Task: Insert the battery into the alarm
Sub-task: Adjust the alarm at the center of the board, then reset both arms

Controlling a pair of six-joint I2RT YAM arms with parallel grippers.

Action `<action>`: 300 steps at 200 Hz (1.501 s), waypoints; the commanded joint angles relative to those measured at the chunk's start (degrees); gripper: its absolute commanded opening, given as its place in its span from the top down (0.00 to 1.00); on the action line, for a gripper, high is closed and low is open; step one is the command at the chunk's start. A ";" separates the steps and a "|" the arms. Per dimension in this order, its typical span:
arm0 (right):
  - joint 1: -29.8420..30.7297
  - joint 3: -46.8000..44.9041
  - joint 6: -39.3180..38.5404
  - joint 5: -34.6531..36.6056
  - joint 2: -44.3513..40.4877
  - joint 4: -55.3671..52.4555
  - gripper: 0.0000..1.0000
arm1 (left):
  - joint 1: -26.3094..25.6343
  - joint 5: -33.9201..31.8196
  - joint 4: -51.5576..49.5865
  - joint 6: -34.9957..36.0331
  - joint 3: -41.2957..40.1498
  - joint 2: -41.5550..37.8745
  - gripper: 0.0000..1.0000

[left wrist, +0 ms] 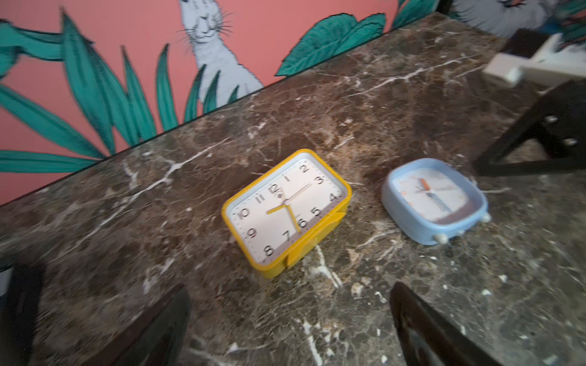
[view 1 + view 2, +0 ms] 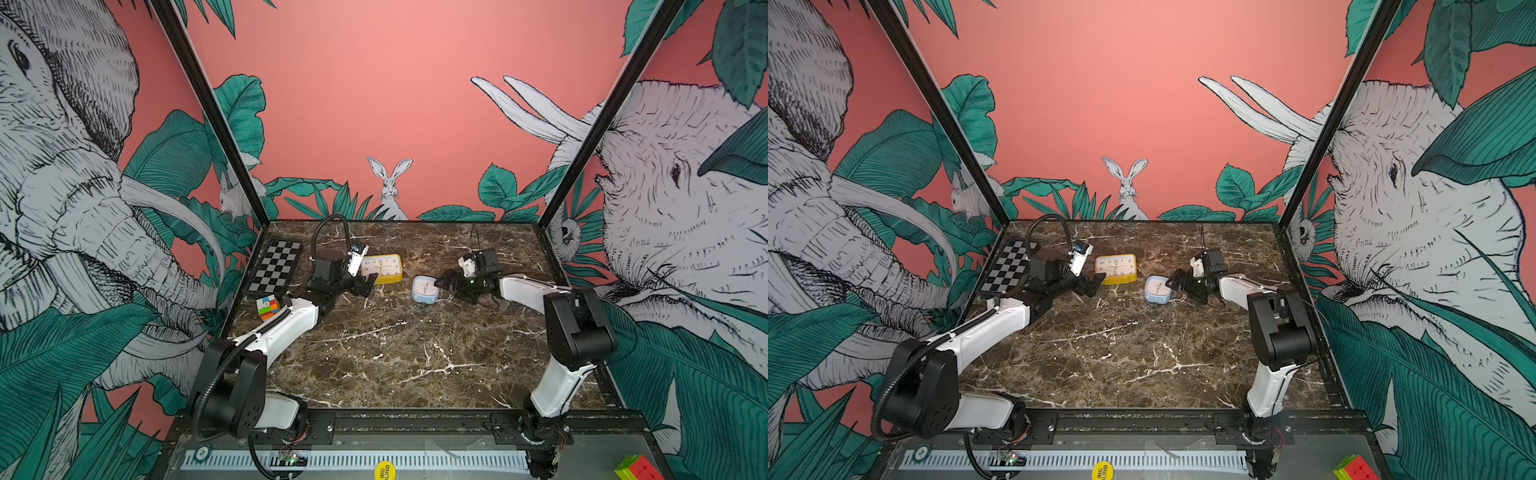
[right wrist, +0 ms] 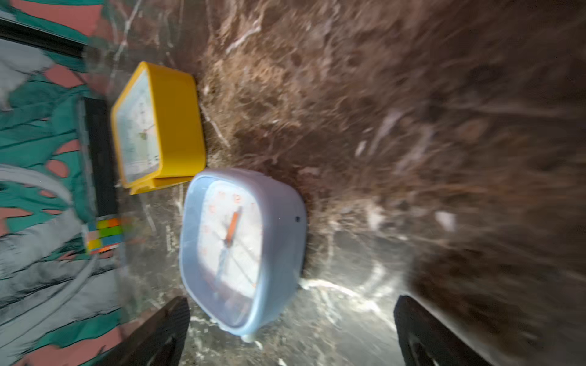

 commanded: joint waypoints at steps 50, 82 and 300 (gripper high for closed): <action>-0.52 -16.25 -30.35 53.24 -17.49 17.88 0.01 | 11.90 -17.96 26.57 -1.92 -13.48 2.86 0.01; -2.12 -26.71 -35.90 55.96 -13.66 40.68 0.01 | 13.60 -11.81 44.53 1.63 -15.85 10.69 0.01; -10.31 -35.98 -30.78 39.98 -15.10 53.91 0.02 | 14.57 -4.98 37.73 4.59 -22.39 6.62 0.00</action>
